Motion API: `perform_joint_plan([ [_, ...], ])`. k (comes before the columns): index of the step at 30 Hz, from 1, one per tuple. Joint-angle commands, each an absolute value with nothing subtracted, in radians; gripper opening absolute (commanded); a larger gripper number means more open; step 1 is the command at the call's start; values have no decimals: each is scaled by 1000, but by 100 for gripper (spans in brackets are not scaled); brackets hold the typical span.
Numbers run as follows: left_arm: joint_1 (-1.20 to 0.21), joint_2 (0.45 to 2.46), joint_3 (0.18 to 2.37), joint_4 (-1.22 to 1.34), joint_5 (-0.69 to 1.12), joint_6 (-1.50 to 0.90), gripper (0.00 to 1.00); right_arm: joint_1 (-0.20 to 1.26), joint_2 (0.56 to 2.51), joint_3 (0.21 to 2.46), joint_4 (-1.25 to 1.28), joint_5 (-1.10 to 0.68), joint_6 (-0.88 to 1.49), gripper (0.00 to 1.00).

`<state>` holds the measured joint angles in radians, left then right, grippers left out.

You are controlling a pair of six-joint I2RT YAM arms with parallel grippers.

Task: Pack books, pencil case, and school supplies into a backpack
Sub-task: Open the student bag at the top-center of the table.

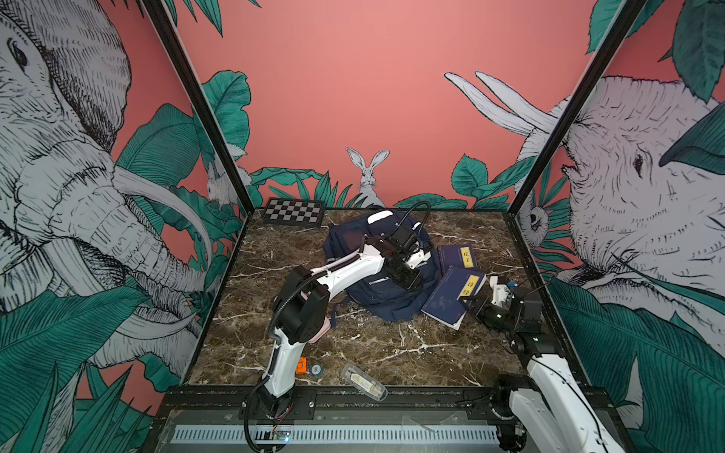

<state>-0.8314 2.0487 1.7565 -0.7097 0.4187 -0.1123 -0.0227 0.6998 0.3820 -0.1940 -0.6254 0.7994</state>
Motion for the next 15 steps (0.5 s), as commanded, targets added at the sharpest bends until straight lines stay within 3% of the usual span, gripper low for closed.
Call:
perform_joint_plan([
  [1, -830, 2076, 1797, -748, 375, -86, 44, -28, 694, 395, -160, -627, 782, 0],
  [15, -836, 2164, 1835, -770, 334, -76, 43, -29, 701, 391, -155, -630, 778, 0],
])
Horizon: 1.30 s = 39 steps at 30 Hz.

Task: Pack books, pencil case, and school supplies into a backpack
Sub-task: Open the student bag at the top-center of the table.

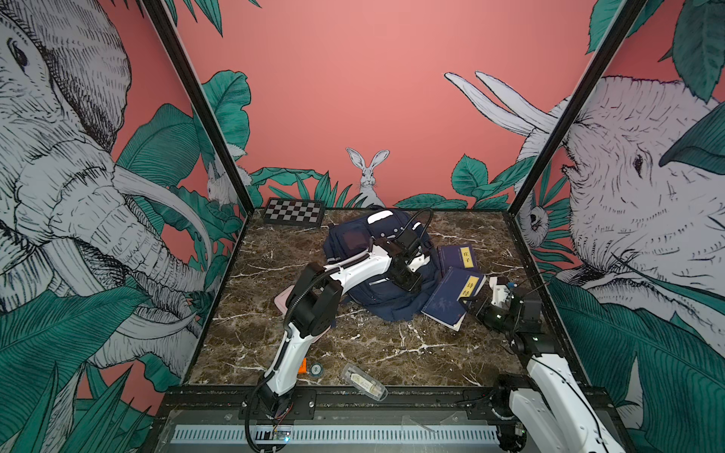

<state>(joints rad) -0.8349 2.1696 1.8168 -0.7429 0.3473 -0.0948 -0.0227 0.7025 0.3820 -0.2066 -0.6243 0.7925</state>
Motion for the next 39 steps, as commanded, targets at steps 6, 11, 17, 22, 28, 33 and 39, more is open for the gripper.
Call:
perform_joint_plan([
  [6, -838, 2171, 1835, -767, 362, -75, 21, -28, 695, 392, -165, -629, 775, 0],
  [11, -838, 2157, 1844, -772, 367, -69, 0, -28, 693, 391, -159, -634, 780, 0],
  [17, -836, 2068, 1907, -821, 305, -48, 0, -28, 679, 385, -64, -690, 835, 0],
  [22, -831, 1971, 1967, -860, 239, -31, 0, -28, 680, 413, -51, -703, 860, 0],
  [28, -825, 1931, 2062, -914, 167, -9, 0, -7, 675, 346, 107, -691, 1015, 0],
  [33, -825, 1911, 2112, -930, 175, -5, 0, 101, 732, 333, 201, -590, 1055, 0],
  [39, -825, 1901, 2113, -946, 163, 15, 0, 241, 961, 383, 423, -471, 1103, 0],
])
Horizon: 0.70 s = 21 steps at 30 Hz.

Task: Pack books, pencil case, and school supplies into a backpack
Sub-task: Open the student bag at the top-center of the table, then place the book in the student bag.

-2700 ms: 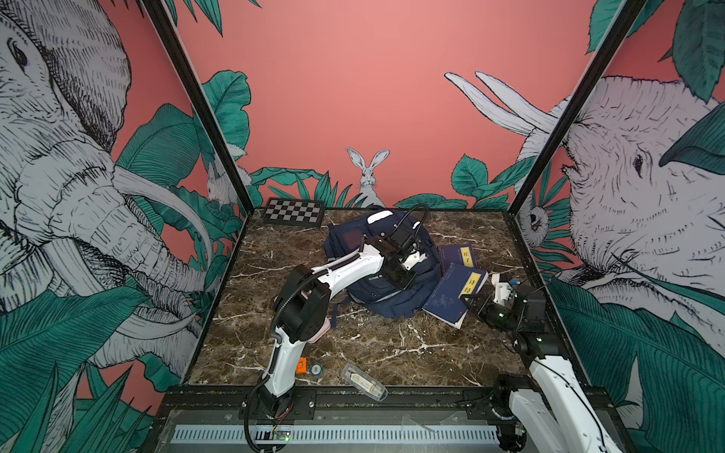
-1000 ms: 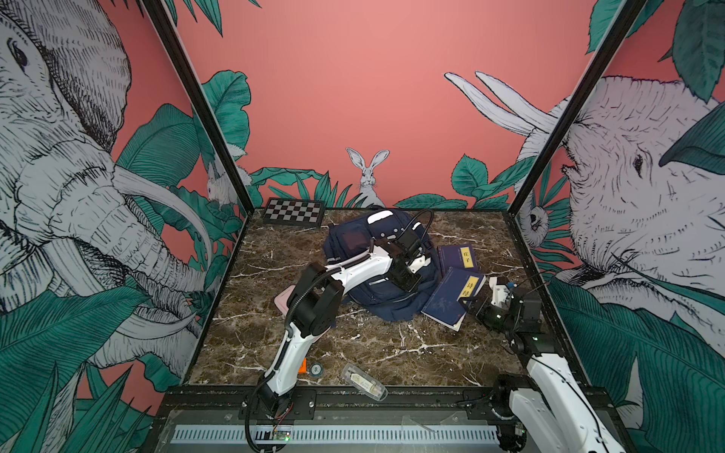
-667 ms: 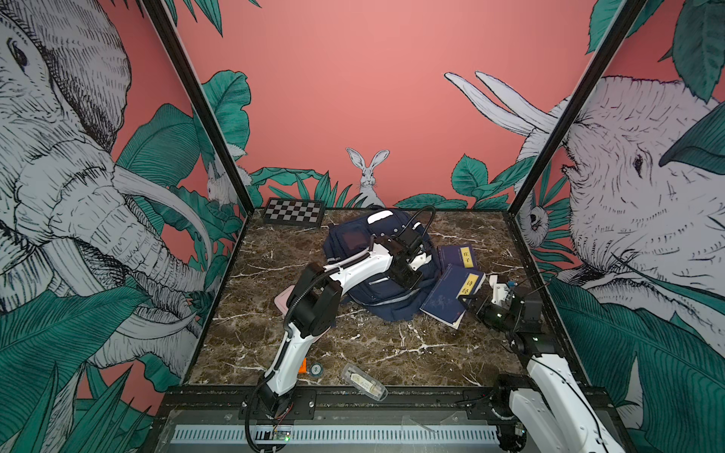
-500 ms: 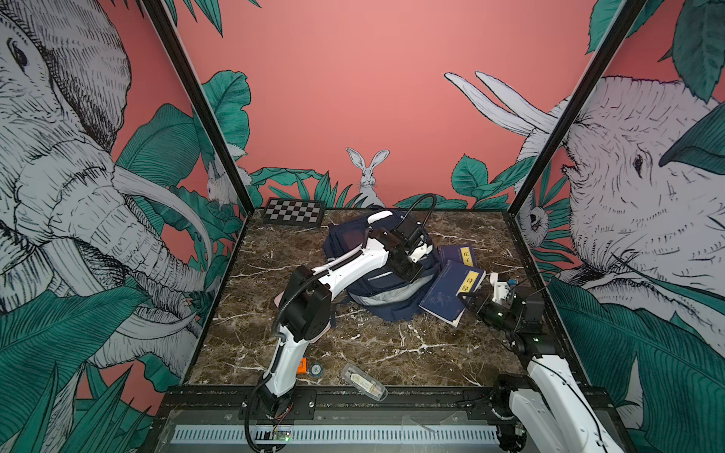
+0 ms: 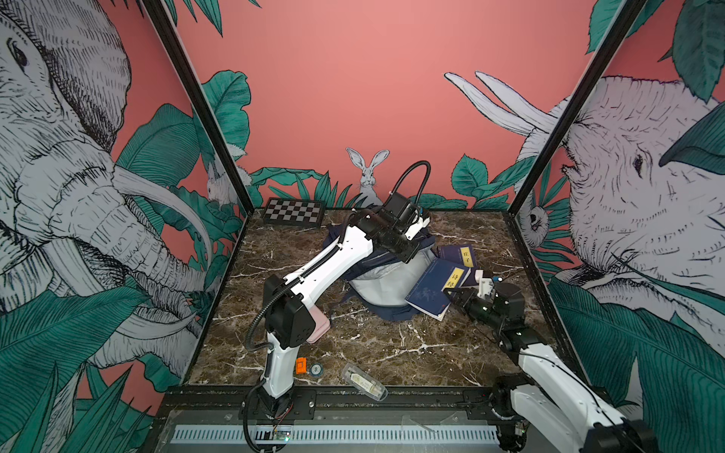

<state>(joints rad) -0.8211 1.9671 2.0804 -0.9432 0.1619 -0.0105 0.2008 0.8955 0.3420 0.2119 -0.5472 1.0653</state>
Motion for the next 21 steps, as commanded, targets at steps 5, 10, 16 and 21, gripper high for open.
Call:
perform_joint_plan([
  [5, -825, 1899, 2094, -913, 178, 3, 0, 288, 1181, 426, 586, -390, 1209, 0],
  [10, -825, 1925, 2146, -936, 202, -1, 0, 353, 1379, 527, 774, -355, 1259, 0],
  [16, -825, 1942, 2183, -953, 206, 0, 0, 399, 1589, 670, 879, -309, 1319, 0],
  [21, -824, 1949, 2204, -946, 214, -13, 0, 423, 1761, 726, 996, -194, 1417, 0],
])
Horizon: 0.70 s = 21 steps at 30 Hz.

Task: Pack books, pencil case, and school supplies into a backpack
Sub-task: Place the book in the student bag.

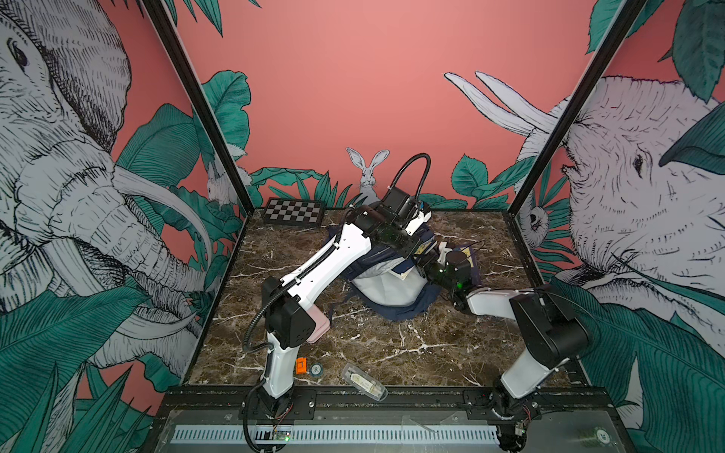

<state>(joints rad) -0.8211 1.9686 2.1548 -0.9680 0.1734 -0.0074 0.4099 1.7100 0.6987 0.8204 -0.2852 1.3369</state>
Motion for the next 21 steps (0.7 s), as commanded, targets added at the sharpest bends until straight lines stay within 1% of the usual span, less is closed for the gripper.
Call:
perform_joint_plan([
  [1, -824, 1945, 2206, -940, 217, -16, 0, 432, 1787, 737, 1021, -169, 1438, 0],
  [8, -822, 1948, 2224, -934, 229, -15, 0, 486, 1929, 915, 1057, -91, 1481, 0],
  [14, -812, 1962, 2223, -923, 221, -15, 0, 565, 1985, 981, 971, 2, 1495, 0],
  [17, -805, 1966, 2219, -919, 221, -20, 0, 596, 2026, 1002, 976, 40, 1496, 0],
  [21, -801, 1942, 2187, -898, 222, -28, 0, 601, 2162, 1095, 1047, 28, 1521, 0],
])
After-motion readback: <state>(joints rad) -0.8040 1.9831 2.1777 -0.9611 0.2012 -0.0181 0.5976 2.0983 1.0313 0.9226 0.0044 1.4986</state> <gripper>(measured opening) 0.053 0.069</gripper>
